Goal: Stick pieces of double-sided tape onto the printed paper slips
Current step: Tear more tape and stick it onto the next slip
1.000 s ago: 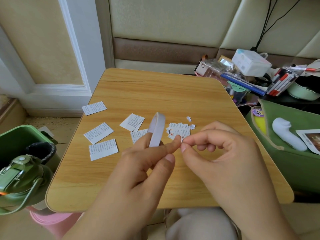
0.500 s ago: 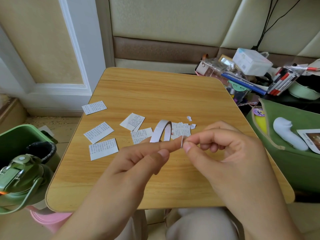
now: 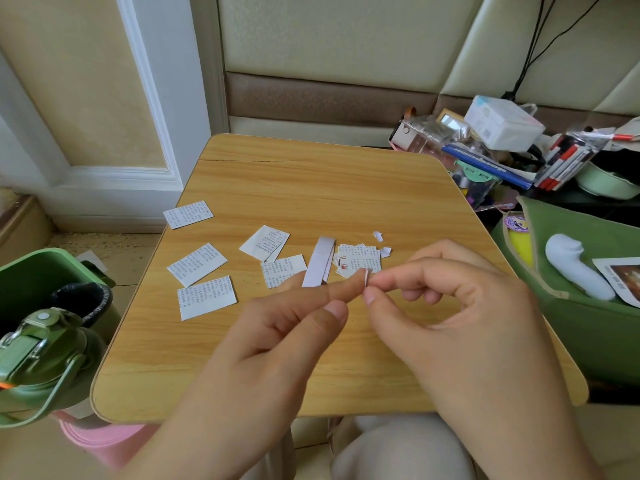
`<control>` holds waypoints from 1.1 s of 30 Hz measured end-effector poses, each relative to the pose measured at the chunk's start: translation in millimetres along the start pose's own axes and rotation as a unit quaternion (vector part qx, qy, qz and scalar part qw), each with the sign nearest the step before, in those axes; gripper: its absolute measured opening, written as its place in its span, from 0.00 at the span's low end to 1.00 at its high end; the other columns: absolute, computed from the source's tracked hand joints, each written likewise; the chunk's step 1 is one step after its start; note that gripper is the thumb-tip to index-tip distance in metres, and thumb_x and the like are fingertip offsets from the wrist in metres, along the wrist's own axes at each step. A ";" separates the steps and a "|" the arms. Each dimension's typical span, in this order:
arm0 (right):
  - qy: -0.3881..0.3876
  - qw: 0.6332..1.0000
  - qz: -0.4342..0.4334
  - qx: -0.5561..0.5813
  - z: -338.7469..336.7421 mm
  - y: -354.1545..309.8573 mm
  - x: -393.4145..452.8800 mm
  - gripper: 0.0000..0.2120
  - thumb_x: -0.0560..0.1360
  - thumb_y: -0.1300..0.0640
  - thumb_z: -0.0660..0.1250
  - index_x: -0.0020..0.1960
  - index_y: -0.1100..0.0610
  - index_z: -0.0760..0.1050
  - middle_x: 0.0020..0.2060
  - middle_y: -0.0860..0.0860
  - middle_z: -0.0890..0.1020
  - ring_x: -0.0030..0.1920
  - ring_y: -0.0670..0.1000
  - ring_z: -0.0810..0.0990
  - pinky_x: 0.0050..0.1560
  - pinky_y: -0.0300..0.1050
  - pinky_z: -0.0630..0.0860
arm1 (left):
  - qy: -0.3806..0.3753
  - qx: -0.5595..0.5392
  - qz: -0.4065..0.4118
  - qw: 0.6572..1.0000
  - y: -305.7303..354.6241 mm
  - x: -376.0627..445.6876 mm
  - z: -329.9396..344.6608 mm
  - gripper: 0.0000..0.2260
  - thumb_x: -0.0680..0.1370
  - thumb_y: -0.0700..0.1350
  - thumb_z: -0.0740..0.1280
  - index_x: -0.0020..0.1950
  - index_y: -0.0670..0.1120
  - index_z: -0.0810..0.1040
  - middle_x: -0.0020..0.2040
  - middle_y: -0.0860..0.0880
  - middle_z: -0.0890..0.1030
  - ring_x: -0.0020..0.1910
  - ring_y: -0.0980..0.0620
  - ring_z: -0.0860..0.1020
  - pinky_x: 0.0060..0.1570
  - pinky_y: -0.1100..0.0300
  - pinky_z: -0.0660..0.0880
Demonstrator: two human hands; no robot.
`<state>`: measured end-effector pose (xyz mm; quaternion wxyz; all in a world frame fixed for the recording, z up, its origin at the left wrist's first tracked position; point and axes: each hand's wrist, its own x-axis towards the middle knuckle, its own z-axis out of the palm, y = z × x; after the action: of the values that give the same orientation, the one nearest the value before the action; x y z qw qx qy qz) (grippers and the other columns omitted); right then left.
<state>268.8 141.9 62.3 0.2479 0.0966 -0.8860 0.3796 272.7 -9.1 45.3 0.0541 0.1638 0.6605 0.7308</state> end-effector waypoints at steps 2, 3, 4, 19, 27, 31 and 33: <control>-0.013 0.999 0.016 0.040 -0.6 0.3 0.5 0.06 0.63 0.46 0.67 0.33 0.46 0.81 0.35 0.44 0.76 0.37 0.44 0.72 0.38 0.27 0.66 | -0.001 -0.029 -0.007 1.000 1.5 0.0 0.4 0.15 0.66 0.59 0.61 0.50 0.69 0.80 0.36 0.59 0.81 0.58 0.64 0.56 0.63 0.64 0.53; -0.021 0.998 0.024 0.060 -1.2 0.7 0.7 0.07 0.63 0.45 0.66 0.35 0.46 0.81 0.35 0.44 0.76 0.37 0.45 0.72 0.38 0.27 0.66 | -0.007 -0.047 -0.011 0.999 1.6 0.1 0.1 0.15 0.66 0.58 0.62 0.49 0.67 0.81 0.34 0.60 0.81 0.44 0.70 0.55 0.47 0.58 0.45; -0.028 0.997 0.030 0.073 -1.8 0.9 0.9 0.08 0.63 0.45 0.66 0.37 0.46 0.82 0.35 0.44 0.77 0.38 0.46 0.73 0.38 0.28 0.66 | -0.009 -0.058 -0.015 0.998 1.2 0.5 -0.6 0.15 0.66 0.57 0.62 0.48 0.66 0.82 0.32 0.61 0.79 0.38 0.71 0.70 0.45 0.58 0.57; -0.025 0.999 -0.035 0.016 -8.2 1.8 1.5 0.06 0.68 0.46 0.67 0.38 0.45 0.82 0.34 0.46 0.75 0.39 0.42 0.73 0.46 0.25 0.65 | 0.009 -0.155 -0.027 0.987 -8.8 8.6 -3.6 0.15 0.64 0.52 0.65 0.45 0.51 0.86 0.30 0.53 0.72 0.32 0.58 0.68 0.40 0.58 0.61; 0.044 0.990 -0.105 -0.088 -3.2 -2.6 0.3 0.06 0.68 0.52 0.66 0.36 0.49 0.81 0.32 0.43 0.73 0.38 0.42 0.69 0.41 0.40 0.67 | 0.009 -0.091 -0.039 0.995 -0.1 4.6 -1.7 0.15 0.65 0.56 0.65 0.47 0.56 0.85 0.49 0.30 0.75 0.36 0.56 0.67 0.46 0.53 0.59; 0.029 0.992 -0.094 -0.073 -6.1 -2.3 1.2 0.06 0.68 0.51 0.66 0.36 0.48 0.81 0.32 0.44 0.74 0.38 0.41 0.69 0.42 0.37 0.66 | 0.015 -0.121 -0.032 0.992 -3.0 5.2 -1.7 0.15 0.64 0.55 0.65 0.46 0.54 0.86 0.36 0.42 0.74 0.34 0.57 0.67 0.44 0.55 0.59; 0.025 0.992 -0.105 -0.070 -7.6 -2.8 0.8 0.06 0.68 0.51 0.67 0.37 0.49 0.81 0.33 0.44 0.74 0.38 0.42 0.71 0.42 0.40 0.68 | 0.022 -0.137 -0.033 0.990 -4.4 5.5 -1.6 0.15 0.63 0.54 0.66 0.45 0.53 0.86 0.31 0.50 0.71 0.33 0.57 0.68 0.41 0.56 0.60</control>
<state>271.9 145.4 69.0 0.3146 0.1621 -0.8891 0.2904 266.4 -8.5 41.7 0.0857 0.1172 0.5601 0.8156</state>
